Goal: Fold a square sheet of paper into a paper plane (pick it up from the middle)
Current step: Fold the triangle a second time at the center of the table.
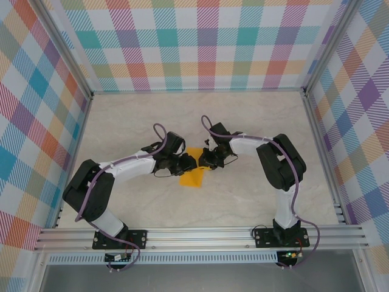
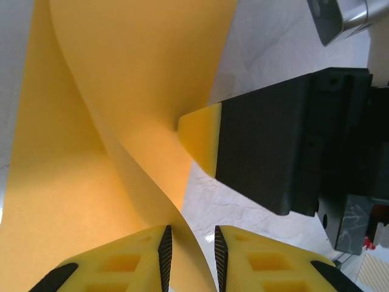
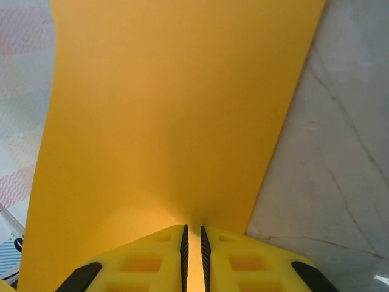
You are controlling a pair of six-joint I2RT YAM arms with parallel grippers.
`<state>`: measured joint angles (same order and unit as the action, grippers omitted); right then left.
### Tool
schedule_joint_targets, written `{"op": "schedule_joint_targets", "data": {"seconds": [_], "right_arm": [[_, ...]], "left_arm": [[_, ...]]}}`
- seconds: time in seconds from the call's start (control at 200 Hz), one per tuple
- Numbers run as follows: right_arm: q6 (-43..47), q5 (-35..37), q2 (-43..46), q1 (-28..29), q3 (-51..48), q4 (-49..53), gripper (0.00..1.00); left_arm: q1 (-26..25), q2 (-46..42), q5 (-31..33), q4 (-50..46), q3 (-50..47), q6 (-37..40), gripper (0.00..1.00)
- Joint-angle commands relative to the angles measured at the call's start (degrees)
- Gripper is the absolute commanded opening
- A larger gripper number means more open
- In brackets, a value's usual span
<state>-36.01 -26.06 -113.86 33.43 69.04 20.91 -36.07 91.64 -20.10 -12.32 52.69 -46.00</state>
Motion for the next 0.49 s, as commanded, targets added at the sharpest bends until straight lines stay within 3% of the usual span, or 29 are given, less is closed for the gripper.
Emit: {"op": "schedule_joint_targets", "data": {"seconds": [0.0, 0.185, 0.36, 0.49], "right_arm": [[-0.55, 0.58, -0.75, -0.07, 0.6, 1.26, 0.16], [-2.31, 0.2, 4.9, -1.06, -1.39, -1.66, 0.21], [-2.66, 1.98, 8.6, -1.95, -3.73, -0.51, 0.33], [-3.23, 3.71, 11.16, -2.53, -6.69, -0.54, 0.34]], "left_arm": [[0.48, 1.89, -0.26, 3.71, -0.93, -0.94, 0.28], [0.48, 2.37, 0.45, 4.19, -1.66, -0.5, 0.29], [0.48, 2.55, 0.72, 4.84, -1.99, -0.45, 0.4], [0.48, 3.5, 0.42, 5.74, -2.01, -0.57, 0.44]]}}
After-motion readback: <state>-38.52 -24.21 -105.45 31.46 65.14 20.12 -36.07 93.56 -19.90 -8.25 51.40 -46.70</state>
